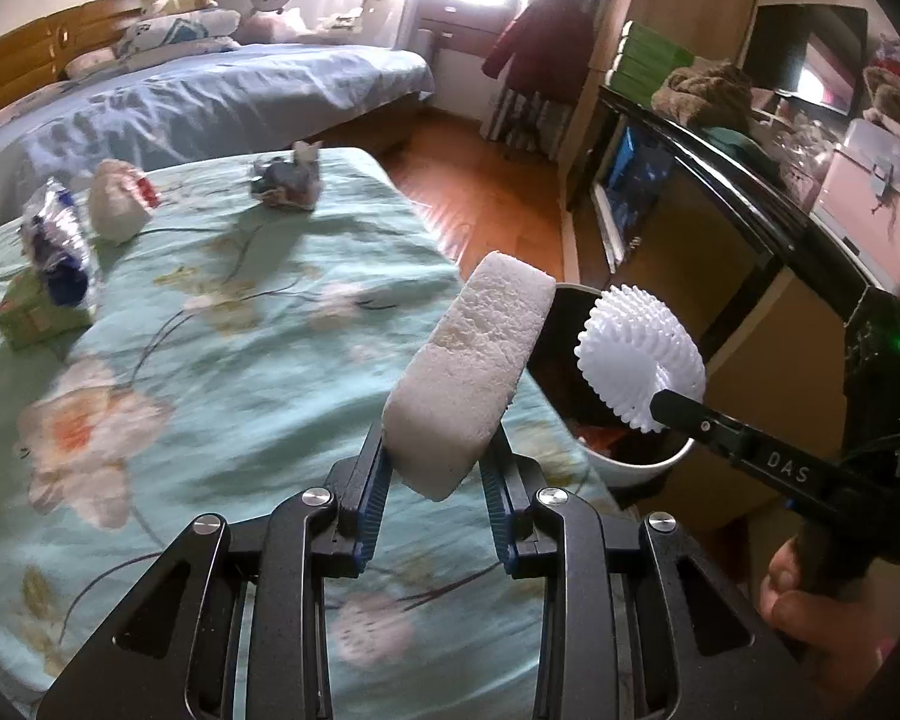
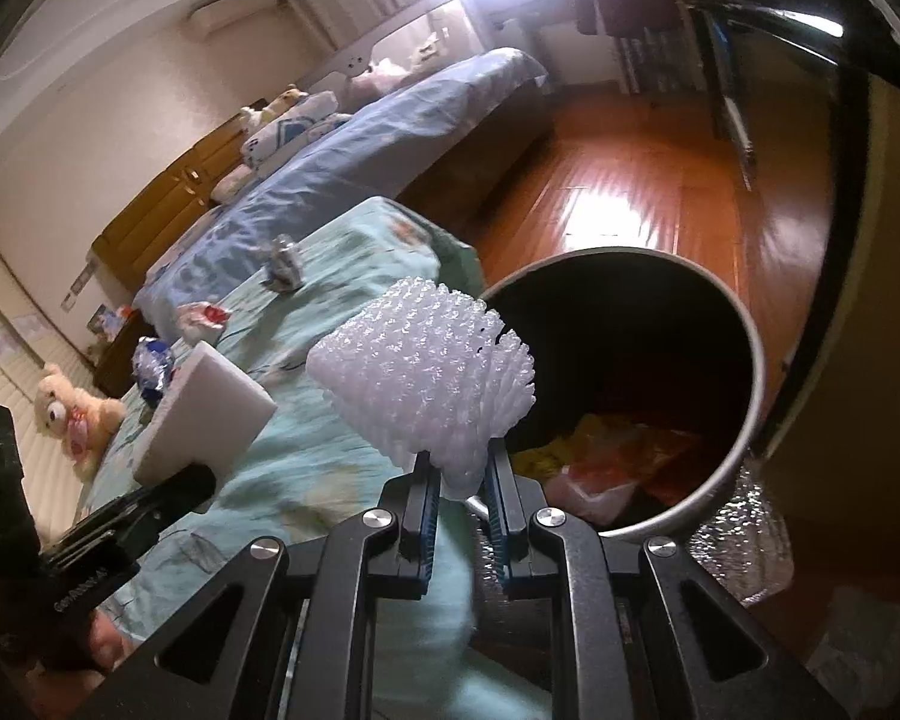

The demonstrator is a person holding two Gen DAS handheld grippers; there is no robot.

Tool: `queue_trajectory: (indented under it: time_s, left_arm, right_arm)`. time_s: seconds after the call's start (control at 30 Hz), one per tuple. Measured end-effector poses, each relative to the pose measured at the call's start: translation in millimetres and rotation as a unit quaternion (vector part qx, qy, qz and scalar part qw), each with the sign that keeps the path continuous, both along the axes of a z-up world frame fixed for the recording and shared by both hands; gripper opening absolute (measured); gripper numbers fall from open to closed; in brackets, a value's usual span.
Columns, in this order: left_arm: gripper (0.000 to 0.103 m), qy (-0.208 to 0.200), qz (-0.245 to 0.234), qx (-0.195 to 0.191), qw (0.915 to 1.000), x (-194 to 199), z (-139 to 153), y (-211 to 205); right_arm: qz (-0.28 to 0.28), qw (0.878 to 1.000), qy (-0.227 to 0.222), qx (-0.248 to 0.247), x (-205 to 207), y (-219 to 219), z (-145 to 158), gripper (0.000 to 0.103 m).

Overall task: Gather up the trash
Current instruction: 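Carry both items over the bin and open both tools to drop them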

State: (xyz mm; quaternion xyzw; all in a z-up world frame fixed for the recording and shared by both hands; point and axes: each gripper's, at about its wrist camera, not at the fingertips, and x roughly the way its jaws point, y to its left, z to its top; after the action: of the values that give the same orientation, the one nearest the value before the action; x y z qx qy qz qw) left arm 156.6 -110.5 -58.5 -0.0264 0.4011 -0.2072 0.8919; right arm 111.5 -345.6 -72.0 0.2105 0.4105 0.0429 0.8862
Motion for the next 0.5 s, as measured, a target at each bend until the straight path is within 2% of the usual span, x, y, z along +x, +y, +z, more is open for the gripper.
queue_trajectory:
  time_s: [0.5]
  left_arm:
    - [0.028,0.001,-0.038,0.019,0.9991,13,1,-45]
  right_arm:
    - [-0.037,0.999,0.008,-0.006,-3,-36,-10,0.015]
